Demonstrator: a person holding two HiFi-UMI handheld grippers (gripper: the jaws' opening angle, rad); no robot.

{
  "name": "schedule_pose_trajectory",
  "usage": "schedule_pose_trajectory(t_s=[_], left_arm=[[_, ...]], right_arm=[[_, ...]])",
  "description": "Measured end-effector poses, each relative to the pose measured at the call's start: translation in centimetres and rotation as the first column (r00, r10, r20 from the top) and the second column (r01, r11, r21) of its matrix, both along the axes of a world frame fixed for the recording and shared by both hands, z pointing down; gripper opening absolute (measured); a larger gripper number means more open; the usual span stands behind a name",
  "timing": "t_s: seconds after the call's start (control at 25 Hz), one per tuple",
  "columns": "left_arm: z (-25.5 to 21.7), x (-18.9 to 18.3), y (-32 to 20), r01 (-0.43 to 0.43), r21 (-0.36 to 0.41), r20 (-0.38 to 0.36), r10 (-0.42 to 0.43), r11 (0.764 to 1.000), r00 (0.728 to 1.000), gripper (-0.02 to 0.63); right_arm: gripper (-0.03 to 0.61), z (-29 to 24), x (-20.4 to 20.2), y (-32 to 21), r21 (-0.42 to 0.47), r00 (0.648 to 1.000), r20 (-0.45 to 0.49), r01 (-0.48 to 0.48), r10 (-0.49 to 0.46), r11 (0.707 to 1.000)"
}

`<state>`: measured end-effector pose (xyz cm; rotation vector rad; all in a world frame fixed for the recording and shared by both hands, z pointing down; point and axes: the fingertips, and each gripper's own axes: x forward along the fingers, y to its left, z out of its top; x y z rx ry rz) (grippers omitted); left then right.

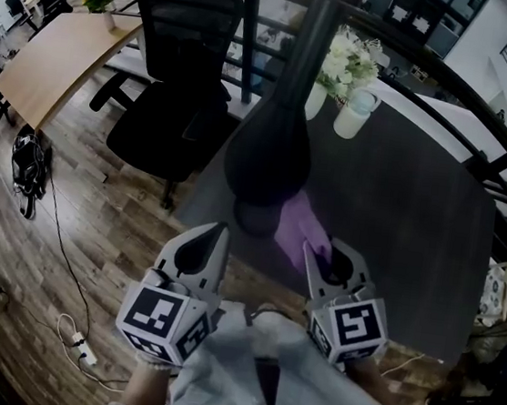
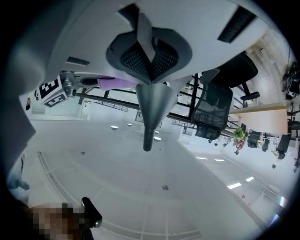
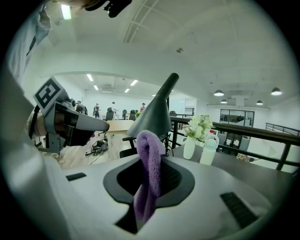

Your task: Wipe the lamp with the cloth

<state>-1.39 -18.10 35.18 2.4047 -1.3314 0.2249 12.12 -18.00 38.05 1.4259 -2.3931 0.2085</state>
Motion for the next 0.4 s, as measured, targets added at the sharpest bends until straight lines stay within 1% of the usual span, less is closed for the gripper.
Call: schedule_pose_trajectory(t_s=[0.24,0.4], left_arm=[[0.02,-0.10,-0.17,-0.001,-0.013,0.012,0.001,1.000,1.000,0.000],[0.35,0.30,-0.16,-0.010,-0.007,0.004,0.010,1.000,1.000,0.000]], right_arm=[[0.051,-0.05,0.14,-0.09,0.001,1.000,0.004,-0.006,0.006,1.000],[0.051,0.10,0.53,0.07,-0.007,1.000,-0.009,-0.010,0.010,1.000]])
